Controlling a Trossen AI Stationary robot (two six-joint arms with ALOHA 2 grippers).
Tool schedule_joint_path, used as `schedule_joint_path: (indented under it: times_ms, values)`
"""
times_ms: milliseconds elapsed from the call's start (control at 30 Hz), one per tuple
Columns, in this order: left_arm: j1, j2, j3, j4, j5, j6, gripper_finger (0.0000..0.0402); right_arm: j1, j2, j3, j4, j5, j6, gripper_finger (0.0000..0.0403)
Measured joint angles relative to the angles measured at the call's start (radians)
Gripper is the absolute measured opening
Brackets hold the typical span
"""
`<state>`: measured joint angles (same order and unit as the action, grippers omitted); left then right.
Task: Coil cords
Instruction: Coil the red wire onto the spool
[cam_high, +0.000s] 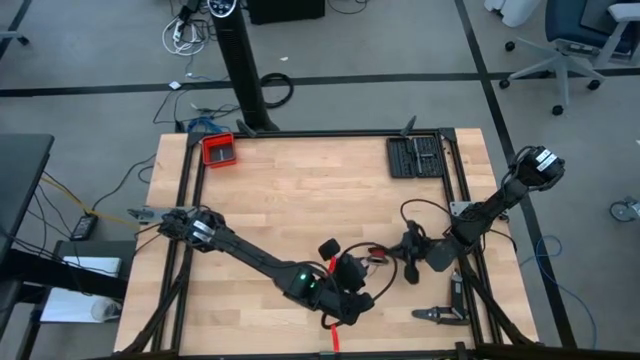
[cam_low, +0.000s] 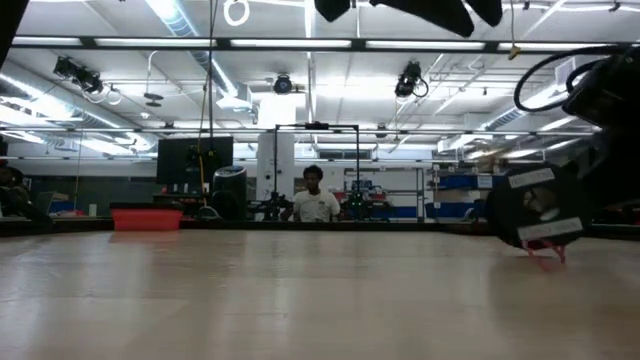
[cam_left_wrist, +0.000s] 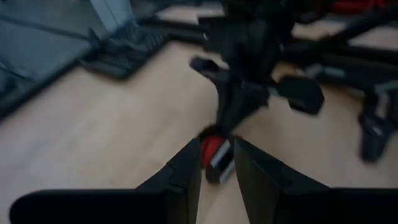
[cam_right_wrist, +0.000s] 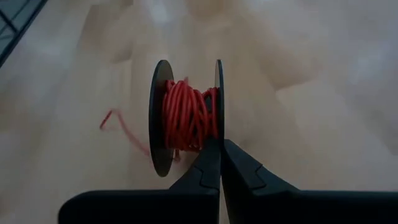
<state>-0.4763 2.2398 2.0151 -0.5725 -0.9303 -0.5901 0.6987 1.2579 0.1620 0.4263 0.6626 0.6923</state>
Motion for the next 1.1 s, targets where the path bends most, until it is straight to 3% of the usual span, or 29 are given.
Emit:
schedule_joint_path:
  times_ms: [133,400,700,900,1100]
  values:
    - [0.001,0.000,-0.004,-0.017,0.136,-0.024,0.0101,-0.002,0.000,-0.006,-0.004,-0.047,-0.006,0.0000]
    - [0.000,-0.001,-0.152,0.158,0.362,-0.021,0.0101,-0.002,0.000,-0.006,0.032,-0.046,-0.052,0.0000]
    - [0.025,-0.001,-0.291,0.316,0.368,-0.221,0.0102,-0.002,0.000,-0.006,0.067,-0.020,-0.069,0.0000]
    - [0.036,-0.002,-0.364,0.541,0.409,-0.227,0.0102,-0.003,0.000,-0.006,0.088,0.032,-0.075,0.0000]
    - [0.046,0.000,-0.406,0.538,0.365,-0.226,0.0102,-0.003,0.000,-0.005,0.182,0.021,-0.176,0.0000]
